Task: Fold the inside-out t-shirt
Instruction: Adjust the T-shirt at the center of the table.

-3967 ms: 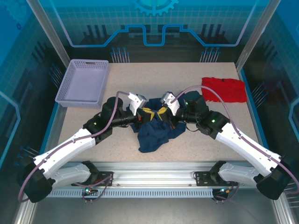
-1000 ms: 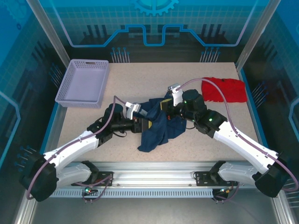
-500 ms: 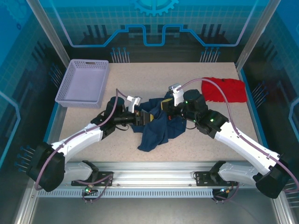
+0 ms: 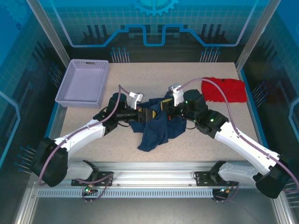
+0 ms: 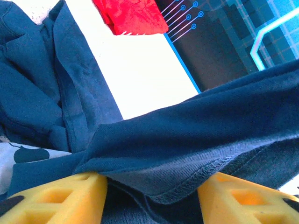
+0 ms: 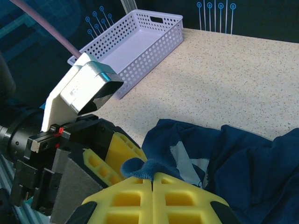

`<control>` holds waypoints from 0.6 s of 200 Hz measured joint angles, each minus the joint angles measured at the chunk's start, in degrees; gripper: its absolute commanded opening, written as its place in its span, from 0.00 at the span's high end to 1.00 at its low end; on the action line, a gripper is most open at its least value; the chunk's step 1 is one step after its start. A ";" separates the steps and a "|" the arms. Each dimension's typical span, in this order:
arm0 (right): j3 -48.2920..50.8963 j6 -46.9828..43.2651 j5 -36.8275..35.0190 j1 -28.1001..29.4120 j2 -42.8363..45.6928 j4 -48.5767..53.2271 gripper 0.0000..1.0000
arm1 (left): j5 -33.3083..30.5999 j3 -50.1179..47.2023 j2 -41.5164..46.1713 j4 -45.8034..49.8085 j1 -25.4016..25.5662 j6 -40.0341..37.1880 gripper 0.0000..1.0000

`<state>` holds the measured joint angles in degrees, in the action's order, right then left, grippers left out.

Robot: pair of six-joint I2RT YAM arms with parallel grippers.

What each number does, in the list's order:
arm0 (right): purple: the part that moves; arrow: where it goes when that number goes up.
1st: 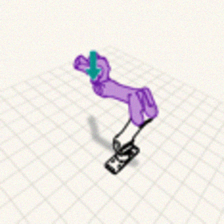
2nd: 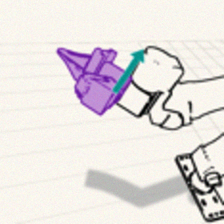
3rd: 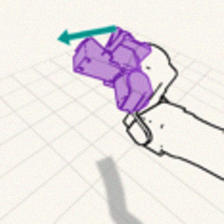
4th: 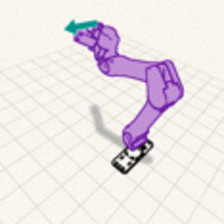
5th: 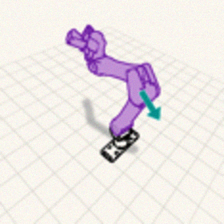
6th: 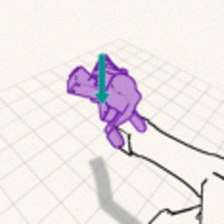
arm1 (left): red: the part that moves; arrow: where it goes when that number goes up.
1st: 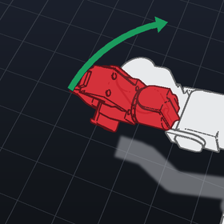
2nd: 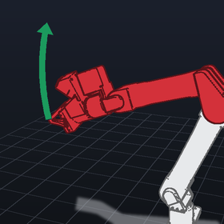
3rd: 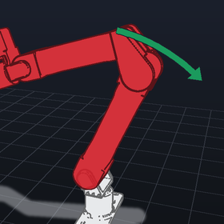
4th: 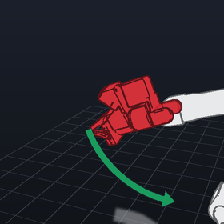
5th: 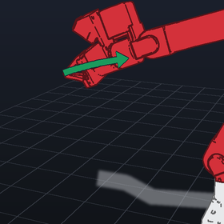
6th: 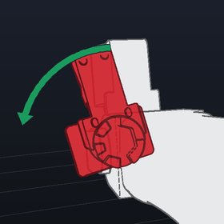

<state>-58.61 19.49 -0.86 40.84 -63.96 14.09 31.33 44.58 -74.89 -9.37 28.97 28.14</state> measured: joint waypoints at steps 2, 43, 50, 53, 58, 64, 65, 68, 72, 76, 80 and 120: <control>0.00 0.00 0.00 0.00 0.00 0.00 1.00 | 0.07 0.00 0.00 0.00 0.00 -0.11 0.64; -0.02 -1.09 -1.22 -0.02 0.02 0.42 1.00 | 1.88 0.02 0.37 0.04 0.00 -0.55 1.00; -0.02 -1.46 -2.14 -0.04 0.02 0.70 1.00 | 2.82 -0.09 0.76 0.02 0.02 -0.87 1.00; -0.07 -1.55 -2.47 -0.09 0.02 0.87 1.00 | 3.50 -0.20 1.07 0.04 0.07 -0.81 1.00; -0.11 -1.75 -3.06 -0.13 0.02 1.11 1.00 | 4.70 -0.48 1.64 -0.02 0.22 -0.87 1.00; -0.13 -1.92 -3.65 -0.15 0.02 1.25 1.00 | 6.01 -0.76 2.36 0.00 0.35 -0.94 1.00; -0.17 -1.95 -3.85 -0.17 0.02 1.36 1.00 | 6.25 -0.83 2.51 0.00 0.39 -0.96 1.00; -0.22 -1.97 -4.20 -0.26 0.02 1.42 1.00 | 6.75 -1.03 2.84 -0.02 0.59 -1.09 1.00; -0.24 -2.08 -4.92 -0.28 0.00 1.49 1.00 | 7.52 -1.38 3.45 -0.22 1.07 -1.14 1.00; -0.24 -2.16 -5.51 -0.35 0.00 1.51 1.00 | 8.48 -1.73 4.15 -0.24 1.53 -1.27 1.00; -0.24 -2.16 -5.90 -0.39 0.00 1.53 1.00 | 9.14 -2.21 4.96 -0.39 2.40 -1.36 1.00; -0.24 -2.16 -6.21 -0.26 -1.42 2.62 1.00 | 13.11 -5.33 12.50 -4.15 8.74 -1.97 0.87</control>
<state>-58.85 17.32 -7.07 40.58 -65.39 16.71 44.45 39.24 -62.39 -13.52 37.71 26.17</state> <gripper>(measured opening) 0.052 0.081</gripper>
